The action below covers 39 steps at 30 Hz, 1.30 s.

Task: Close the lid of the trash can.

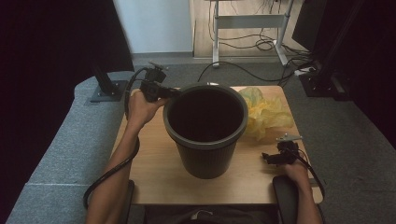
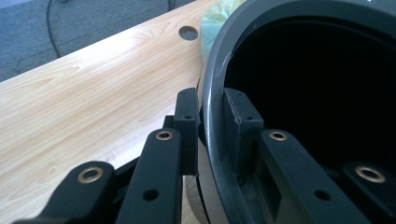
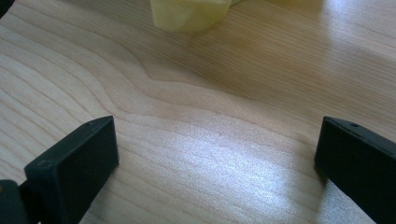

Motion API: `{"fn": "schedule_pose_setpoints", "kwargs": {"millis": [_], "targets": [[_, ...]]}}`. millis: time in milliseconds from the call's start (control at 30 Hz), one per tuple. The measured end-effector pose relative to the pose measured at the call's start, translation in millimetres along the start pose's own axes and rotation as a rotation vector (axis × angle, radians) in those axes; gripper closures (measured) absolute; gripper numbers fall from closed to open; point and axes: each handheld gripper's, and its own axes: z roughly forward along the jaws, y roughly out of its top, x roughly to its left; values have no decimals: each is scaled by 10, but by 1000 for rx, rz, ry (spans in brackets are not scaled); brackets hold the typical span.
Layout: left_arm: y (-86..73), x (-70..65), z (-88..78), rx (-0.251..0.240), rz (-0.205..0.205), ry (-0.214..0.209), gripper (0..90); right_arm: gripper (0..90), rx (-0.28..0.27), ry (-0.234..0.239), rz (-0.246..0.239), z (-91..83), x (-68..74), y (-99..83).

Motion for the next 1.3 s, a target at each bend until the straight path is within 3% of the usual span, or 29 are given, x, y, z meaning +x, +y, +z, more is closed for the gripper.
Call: {"fn": "schedule_pose_setpoints", "kwargs": {"millis": [200,300,500,567,767,900,1100,1300], "targets": [[-18,13,-3,-8,2,-7,756,0,0,1,0,0,0,0],[-16,14,-12,-10,14,-7,710,0,0,1,0,0,0,0],[-47,37,-91,-61,83,-5,293,0,0,1,-1,0,1,0],[-80,57,-119,-66,86,0,165,0,0,2,-1,0,1,0],[-223,172,-237,-67,94,25,11,0,0,2,-1,-2,4,-1],[-305,256,-336,-95,85,20,0,0,0,3,-1,-2,5,-2],[-460,329,-463,-127,96,49,0,0,0,3,-4,-3,6,-2],[-666,431,-464,-142,101,67,0,0,0,5,-7,-5,8,-4]]}}
